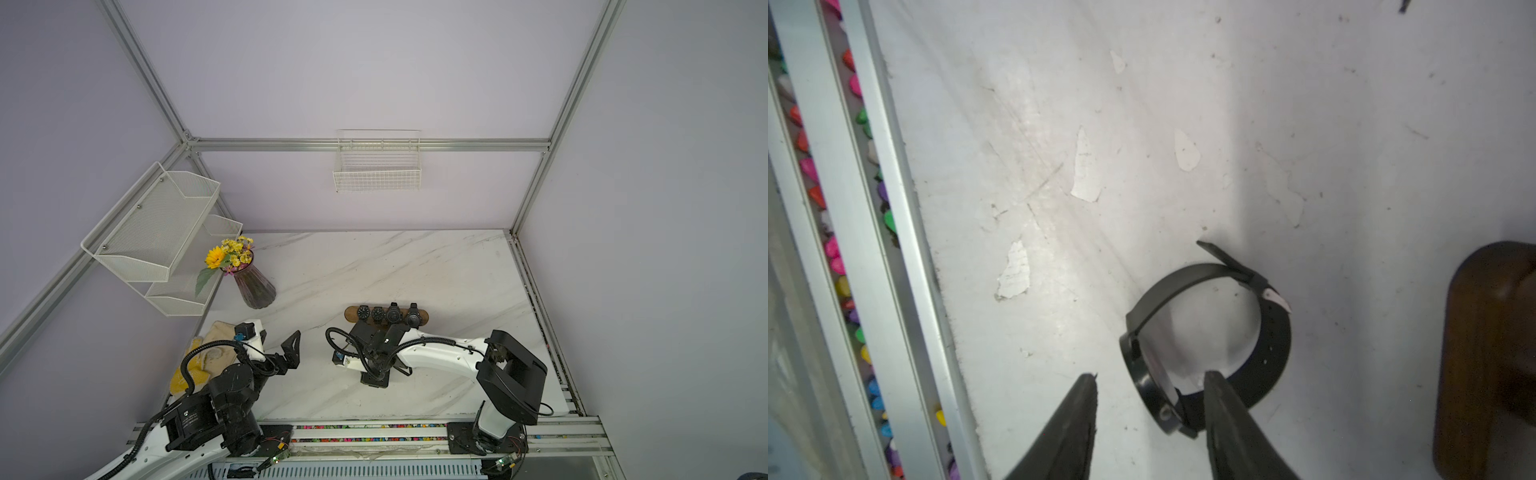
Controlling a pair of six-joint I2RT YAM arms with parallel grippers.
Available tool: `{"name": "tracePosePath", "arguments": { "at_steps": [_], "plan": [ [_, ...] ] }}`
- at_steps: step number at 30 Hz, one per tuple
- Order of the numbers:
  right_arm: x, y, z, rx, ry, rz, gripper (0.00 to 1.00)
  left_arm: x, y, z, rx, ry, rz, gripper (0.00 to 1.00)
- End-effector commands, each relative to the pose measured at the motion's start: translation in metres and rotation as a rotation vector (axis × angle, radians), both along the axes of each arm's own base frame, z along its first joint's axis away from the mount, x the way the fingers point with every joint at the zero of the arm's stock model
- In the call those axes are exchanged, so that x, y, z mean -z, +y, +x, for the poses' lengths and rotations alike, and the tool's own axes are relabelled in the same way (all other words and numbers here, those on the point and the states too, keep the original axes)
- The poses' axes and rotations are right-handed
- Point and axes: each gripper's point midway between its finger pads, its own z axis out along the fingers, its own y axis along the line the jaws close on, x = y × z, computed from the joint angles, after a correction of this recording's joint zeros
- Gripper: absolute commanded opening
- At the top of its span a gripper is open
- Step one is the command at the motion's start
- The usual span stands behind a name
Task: Place watch on stand
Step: Pick up the watch at the center of the board.
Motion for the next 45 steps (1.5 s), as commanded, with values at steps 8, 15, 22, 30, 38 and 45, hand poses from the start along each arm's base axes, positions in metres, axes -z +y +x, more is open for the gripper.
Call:
{"name": "tracePosePath", "arguments": {
  "at_steps": [8, 15, 22, 30, 38, 45],
  "plan": [
    [0.02, -0.006, -0.001, -0.038, -0.001, -0.071, 0.37, 0.004, 0.006, 0.001, -0.039, -0.003, -0.023, 1.0],
    [0.009, -0.003, -0.008, -0.041, 0.022, -0.039, 0.26, 0.006, 0.006, 0.002, -0.043, 0.003, -0.02, 1.0],
    [-0.004, 0.012, -0.018, -0.028, 0.072, 0.072, 0.14, 0.011, 0.003, 0.004, -0.046, 0.025, -0.018, 1.0],
    [-0.009, 0.019, -0.02, 0.008, 0.091, 0.139, 0.06, 0.015, -0.002, 0.006, -0.041, 0.052, -0.031, 1.0],
    [-0.088, 0.05, 0.015, 0.178, -0.008, 0.522, 0.04, 0.016, -0.025, 0.007, 0.031, 0.112, -0.138, 1.0],
    [-0.137, 0.051, 0.051, 0.365, -0.08, 0.774, 0.03, 0.003, -0.069, 0.011, 0.172, 0.144, -0.284, 1.0]
  ]
}}
